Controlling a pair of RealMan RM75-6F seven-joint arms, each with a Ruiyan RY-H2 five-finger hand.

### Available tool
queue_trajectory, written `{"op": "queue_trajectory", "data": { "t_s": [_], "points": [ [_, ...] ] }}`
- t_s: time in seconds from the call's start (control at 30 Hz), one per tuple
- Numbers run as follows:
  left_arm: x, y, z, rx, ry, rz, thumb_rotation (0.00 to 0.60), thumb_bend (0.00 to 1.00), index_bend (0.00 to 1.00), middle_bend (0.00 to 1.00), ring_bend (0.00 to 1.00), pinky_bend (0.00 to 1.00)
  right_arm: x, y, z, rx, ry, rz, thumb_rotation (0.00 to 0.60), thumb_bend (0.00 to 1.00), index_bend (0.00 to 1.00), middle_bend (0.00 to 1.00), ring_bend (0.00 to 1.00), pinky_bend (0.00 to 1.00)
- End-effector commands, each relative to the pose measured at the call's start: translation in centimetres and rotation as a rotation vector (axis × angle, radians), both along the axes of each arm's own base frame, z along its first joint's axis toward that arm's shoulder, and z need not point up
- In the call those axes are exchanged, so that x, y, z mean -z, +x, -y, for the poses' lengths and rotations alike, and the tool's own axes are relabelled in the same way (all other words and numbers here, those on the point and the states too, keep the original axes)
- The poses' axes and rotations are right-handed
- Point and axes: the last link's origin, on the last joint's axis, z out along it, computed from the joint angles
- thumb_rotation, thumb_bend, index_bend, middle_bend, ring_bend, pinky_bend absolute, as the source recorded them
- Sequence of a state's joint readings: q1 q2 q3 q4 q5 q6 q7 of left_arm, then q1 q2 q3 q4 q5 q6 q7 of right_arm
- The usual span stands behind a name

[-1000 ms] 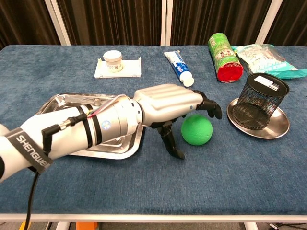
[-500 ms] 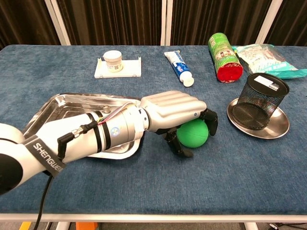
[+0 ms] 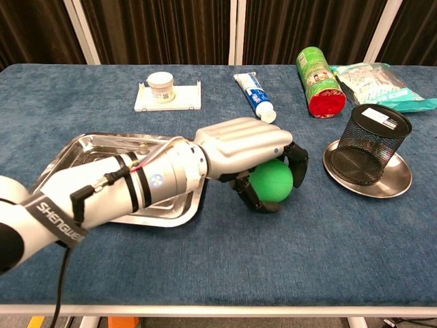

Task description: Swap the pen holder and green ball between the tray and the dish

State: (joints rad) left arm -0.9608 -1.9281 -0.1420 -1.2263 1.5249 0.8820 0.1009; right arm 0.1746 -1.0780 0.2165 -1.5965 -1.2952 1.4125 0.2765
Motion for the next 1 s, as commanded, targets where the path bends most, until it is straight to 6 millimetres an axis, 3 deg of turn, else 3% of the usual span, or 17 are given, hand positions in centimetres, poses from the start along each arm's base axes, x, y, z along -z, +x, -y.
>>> {"op": "queue_trajectory", "data": {
  "t_s": [0.03, 0.1, 0.27, 0.43, 0.63, 0.77, 1.0],
  "points": [
    [-2.1, -0.8, -0.4, 0.004, 0.052, 0.0, 0.6, 0.32, 0.45, 0.44, 0.38, 0.64, 0.0, 0.1, 0.1, 0.0, 0.001, -0.002, 0.6, 0.0, 0.0, 0.06, 0.0, 0.16],
    [-3.7, -1.7, -0.7, -0.005, 0.089, -0.003, 0.6, 0.32, 0.45, 0.44, 0.38, 0.64, 0.0, 0.2, 0.1, -0.002, 0.002, -0.003, 0.6, 0.0, 0.0, 0.06, 0.0, 0.16],
    [-8.0, -6.0, -1.2, -0.095, 0.192, -0.053, 0.6, 0.32, 0.45, 0.44, 0.38, 0.64, 0.3, 0.5, 0.2, -0.01, 0.013, -0.006, 0.6, 0.0, 0.0, 0.06, 0.0, 0.16],
    [-9.5, -10.5, -0.9, -0.212, 0.224, -0.097, 0.6, 0.32, 0.45, 0.44, 0.38, 0.64, 0.7, 1.1, 0.3, -0.023, 0.025, -0.011, 0.6, 0.0, 0.0, 0.06, 0.0, 0.16],
    [-9.5, -14.9, -0.1, -0.324, 0.219, -0.11, 0.6, 0.31, 0.45, 0.44, 0.38, 0.64, 1.0, 1.8, 0.4, -0.029, 0.038, -0.027, 0.6, 0.0, 0.0, 0.06, 0.0, 0.16],
    [-9.3, -16.1, -0.1, -0.361, 0.216, -0.079, 0.6, 0.3, 0.43, 0.42, 0.36, 0.63, 1.2, 2.1, 0.5, -0.03, 0.044, -0.03, 0.6, 0.0, 0.0, 0.06, 0.0, 0.16],
    [-9.0, -15.9, -0.1, -0.334, 0.214, -0.037, 0.6, 0.19, 0.33, 0.31, 0.25, 0.56, 1.7, 2.3, 0.6, -0.028, 0.055, -0.027, 0.6, 0.0, 0.0, 0.06, 0.0, 0.16]
  ]
}}
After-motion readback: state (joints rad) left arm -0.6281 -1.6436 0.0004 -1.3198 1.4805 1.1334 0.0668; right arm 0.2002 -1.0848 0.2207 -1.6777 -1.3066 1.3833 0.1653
